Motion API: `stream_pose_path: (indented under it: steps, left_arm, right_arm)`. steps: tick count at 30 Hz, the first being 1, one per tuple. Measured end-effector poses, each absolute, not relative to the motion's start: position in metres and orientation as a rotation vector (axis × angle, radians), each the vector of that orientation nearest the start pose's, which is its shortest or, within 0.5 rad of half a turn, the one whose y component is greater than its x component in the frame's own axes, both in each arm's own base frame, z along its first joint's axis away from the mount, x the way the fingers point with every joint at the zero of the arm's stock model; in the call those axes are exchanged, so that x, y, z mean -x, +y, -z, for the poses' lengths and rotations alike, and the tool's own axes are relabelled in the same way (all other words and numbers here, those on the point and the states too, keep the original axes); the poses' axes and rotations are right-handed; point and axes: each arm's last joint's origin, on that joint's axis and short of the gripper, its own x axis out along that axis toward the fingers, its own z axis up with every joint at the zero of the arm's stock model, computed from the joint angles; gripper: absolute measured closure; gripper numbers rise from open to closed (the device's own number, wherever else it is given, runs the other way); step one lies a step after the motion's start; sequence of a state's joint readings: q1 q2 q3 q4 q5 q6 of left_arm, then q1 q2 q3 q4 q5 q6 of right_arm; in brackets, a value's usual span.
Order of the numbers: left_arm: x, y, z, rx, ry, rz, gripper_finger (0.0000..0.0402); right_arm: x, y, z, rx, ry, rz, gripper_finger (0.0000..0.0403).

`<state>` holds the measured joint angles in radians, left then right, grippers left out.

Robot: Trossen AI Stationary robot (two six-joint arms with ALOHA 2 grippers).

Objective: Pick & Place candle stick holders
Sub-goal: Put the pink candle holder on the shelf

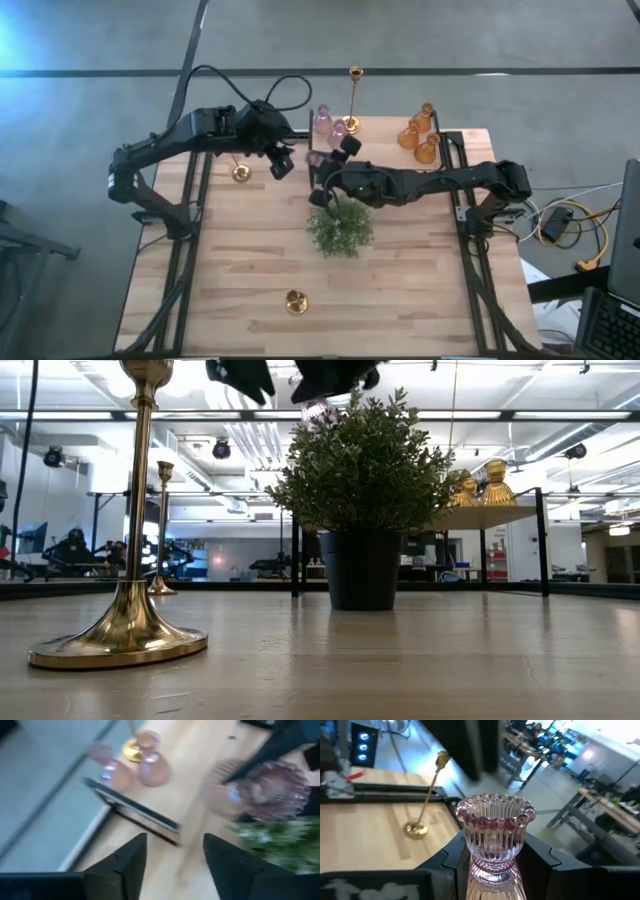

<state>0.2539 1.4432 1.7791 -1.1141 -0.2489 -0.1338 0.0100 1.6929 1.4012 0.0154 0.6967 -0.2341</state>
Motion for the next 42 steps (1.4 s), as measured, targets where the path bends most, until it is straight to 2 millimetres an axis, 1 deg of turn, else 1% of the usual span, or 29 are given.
stream_pose_path:
  steps: [2,4,7,10,12,14,15,19,24,27,31,34,38,42]
  left_arm:
    - [-0.251,0.074,-0.439,0.086,0.741,-0.592,0.0184]
    - [-0.245,0.075,-0.444,0.049,0.705,-0.648,0.0173]
    - [-0.239,0.073,-0.444,-0.021,0.603,-0.720,0.0168]
    - [-0.231,0.069,-0.438,-0.066,0.453,-0.713,0.0170]
    - [-0.226,0.068,-0.428,-0.083,0.349,-0.708,0.0170]
    - [-0.220,0.067,-0.414,-0.111,0.267,-0.712,0.0170]
    - [-0.218,0.067,-0.405,-0.119,0.226,-0.713,0.0170]
    - [-0.213,0.064,-0.373,-0.156,0.073,-0.693,0.0170]
    - [-0.212,0.064,-0.332,-0.170,-0.038,-0.706,0.0170]
    - [-0.211,0.064,-0.311,-0.161,-0.082,-0.708,0.0170]
    - [-0.207,0.062,-0.286,-0.127,-0.104,-0.703,0.0170]
    - [-0.203,0.061,-0.273,-0.074,-0.141,-0.698,0.0170]
    - [-0.199,0.059,-0.256,-0.033,-0.127,-0.688,0.0172]
    - [-0.198,0.056,-0.247,-0.035,-0.106,-0.678,0.0172]
  right_arm:
    - [-0.387,-0.019,-0.322,0.289,0.345,0.638,0.0283]
    - [-0.383,-0.025,-0.318,0.250,0.308,0.632,0.0283]
    - [-0.375,-0.035,-0.309,0.204,0.185,0.661,0.0283]
    - [-0.366,-0.044,-0.289,0.172,0.059,0.678,0.0283]
    - [-0.359,-0.049,-0.278,0.128,-0.032,0.662,0.0283]
    - [-0.352,-0.054,-0.273,0.096,-0.101,0.665,0.0283]
    - [-0.350,-0.056,-0.271,0.093,-0.110,0.675,0.0283]
    - [-0.348,-0.063,-0.265,0.084,-0.077,0.696,0.0283]
    - [-0.353,-0.078,-0.271,0.029,0.002,0.721,0.0283]
    - [-0.355,-0.083,-0.271,0.033,0.020,0.729,0.0283]
    - [-0.353,-0.084,-0.269,0.011,-0.004,0.700,0.0284]
    - [-0.352,-0.085,-0.266,0.008,0.009,0.695,0.0284]
    - [-0.351,-0.085,-0.263,-0.009,-0.001,0.695,0.0284]
    - [-0.348,-0.083,-0.257,-0.027,-0.015,0.692,0.0284]
